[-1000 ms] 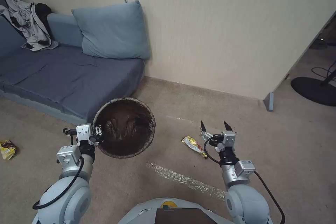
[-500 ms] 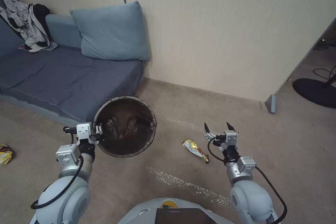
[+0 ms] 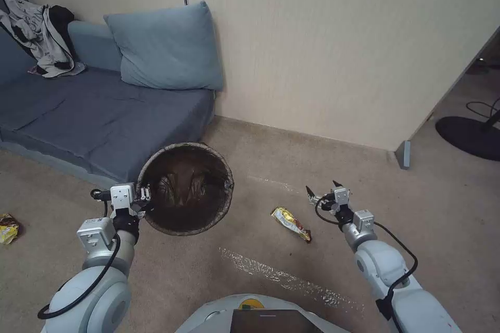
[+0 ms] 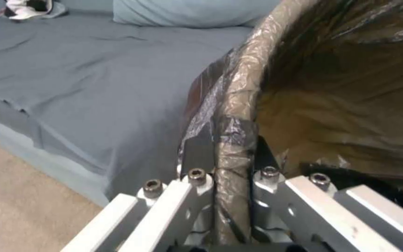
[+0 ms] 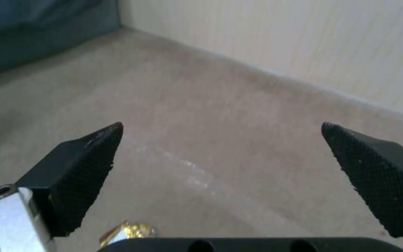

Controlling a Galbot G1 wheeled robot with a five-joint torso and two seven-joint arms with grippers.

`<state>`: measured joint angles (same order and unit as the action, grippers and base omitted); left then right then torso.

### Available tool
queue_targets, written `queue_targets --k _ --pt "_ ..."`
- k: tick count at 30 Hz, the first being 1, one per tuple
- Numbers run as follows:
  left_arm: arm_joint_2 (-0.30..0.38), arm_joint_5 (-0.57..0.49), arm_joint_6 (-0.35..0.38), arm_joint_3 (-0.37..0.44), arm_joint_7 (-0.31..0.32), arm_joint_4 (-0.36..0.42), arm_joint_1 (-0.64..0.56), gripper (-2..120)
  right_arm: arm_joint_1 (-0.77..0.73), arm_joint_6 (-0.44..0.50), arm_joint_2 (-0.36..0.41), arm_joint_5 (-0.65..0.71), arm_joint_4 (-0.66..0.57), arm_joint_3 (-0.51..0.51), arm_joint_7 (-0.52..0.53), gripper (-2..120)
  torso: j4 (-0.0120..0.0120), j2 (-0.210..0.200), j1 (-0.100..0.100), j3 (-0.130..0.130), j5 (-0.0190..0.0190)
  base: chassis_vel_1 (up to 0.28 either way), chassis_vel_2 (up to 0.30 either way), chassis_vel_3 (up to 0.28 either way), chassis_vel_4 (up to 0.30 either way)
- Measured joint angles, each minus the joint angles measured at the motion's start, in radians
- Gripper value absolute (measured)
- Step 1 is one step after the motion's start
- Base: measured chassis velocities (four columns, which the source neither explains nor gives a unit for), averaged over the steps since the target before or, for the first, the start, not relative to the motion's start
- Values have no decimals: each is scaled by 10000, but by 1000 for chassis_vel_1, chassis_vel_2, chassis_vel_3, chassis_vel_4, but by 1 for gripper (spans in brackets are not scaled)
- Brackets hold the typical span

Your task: Pick up the trash bin, then pick up the garbage from the floor and place it into the trash bin.

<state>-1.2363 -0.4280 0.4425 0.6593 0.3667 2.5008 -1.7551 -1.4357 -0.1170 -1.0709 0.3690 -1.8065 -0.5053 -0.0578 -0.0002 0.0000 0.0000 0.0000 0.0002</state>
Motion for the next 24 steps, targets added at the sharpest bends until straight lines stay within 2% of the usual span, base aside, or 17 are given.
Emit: queue_targets --k 1,5,11,15,24 --pt "0 0 0 0 0 0 0 3 0 0 0 0 0 0 0 100 0 0 0 0 0 0 0 0 0" --pt "-210 152 -11 23 -21 1 -158 3 681 -42 429 591 1271 513 -904 100 1 0 0 0 0 0 0 0 0" --pt "-424 292 -18 -11 -60 0 -307 3 1346 -24 649 768 2117 1095 -1390 100 3 0 0 0 0 0 0 0 0" --pt "-516 407 -49 -12 -81 1 -429 3 1937 -1 841 649 2871 1629 -2080 100 3 0 0 0 -2 0 0 0 0" --pt "-747 671 -222 4 -168 1 -574 3 2579 -67 862 617 4015 2658 -2754 100 2 0 0 0 -3 0 0 0 0"
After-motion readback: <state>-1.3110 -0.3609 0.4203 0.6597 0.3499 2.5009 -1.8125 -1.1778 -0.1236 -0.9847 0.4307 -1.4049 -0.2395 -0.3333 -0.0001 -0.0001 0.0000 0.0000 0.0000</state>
